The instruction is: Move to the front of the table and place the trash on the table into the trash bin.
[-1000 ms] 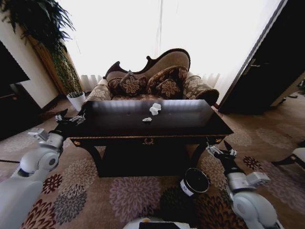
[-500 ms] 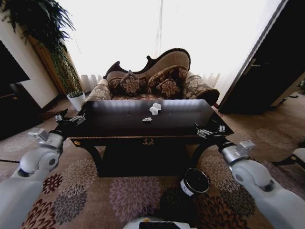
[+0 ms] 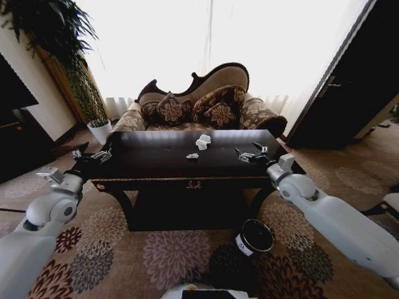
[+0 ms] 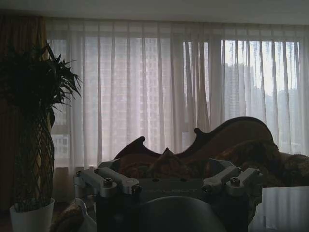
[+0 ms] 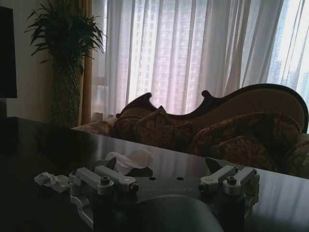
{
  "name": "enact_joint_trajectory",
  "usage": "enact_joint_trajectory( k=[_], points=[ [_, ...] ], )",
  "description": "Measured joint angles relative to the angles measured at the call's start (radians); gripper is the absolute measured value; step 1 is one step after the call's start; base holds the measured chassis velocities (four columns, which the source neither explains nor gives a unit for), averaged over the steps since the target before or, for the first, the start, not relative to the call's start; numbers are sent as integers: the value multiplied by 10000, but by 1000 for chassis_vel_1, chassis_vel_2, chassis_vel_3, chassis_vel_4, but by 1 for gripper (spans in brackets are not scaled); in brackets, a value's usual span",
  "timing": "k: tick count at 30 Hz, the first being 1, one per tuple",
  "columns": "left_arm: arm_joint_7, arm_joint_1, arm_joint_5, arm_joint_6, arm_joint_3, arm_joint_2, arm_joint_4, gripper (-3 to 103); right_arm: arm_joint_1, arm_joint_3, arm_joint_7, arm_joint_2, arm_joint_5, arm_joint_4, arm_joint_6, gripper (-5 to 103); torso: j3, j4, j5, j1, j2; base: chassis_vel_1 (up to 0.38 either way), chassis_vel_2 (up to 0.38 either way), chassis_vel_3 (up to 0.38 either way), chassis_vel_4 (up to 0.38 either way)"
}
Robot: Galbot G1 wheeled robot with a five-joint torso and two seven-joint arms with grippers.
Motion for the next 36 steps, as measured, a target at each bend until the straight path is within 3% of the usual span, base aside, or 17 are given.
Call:
enact_joint_trajectory(
  k=[2,4,6,8,14,19,36],
  points=[
    [-9,0,0,0,0,0,0,100,295,-433,15,93,52,-155,-18,100,0,-1,-12,0,1,0,0,0,0],
    [-9,0,0,0,0,0,2,100,688,-989,19,245,120,-387,-52,100,1,-2,1,0,-1,0,0,0,0],
    [0,0,0,0,0,0,1,100,1624,-1983,30,624,228,-877,-106,100,0,-4,-3,0,1,0,0,0,0],
    [-4,0,0,0,0,0,1,100,1879,-2207,35,735,279,-1003,-127,100,1,-4,-1,0,0,0,0,0,0],
    [-5,0,0,0,0,0,1,100,4202,-4373,17,1668,540,-2333,-148,100,0,1,-2,0,0,0,0,0,0],
    [-2,0,0,0,0,0,1,100,5129,-5356,-128,2242,713,-3197,-72,100,0,-2,-1,0,1,0,0,0,0],
    [-1,0,0,-1,0,0,0,100,5664,-6127,-584,3605,542,-5750,235,100,-1,-3,-1,-2,2,0,0,0,0]
  ],
)
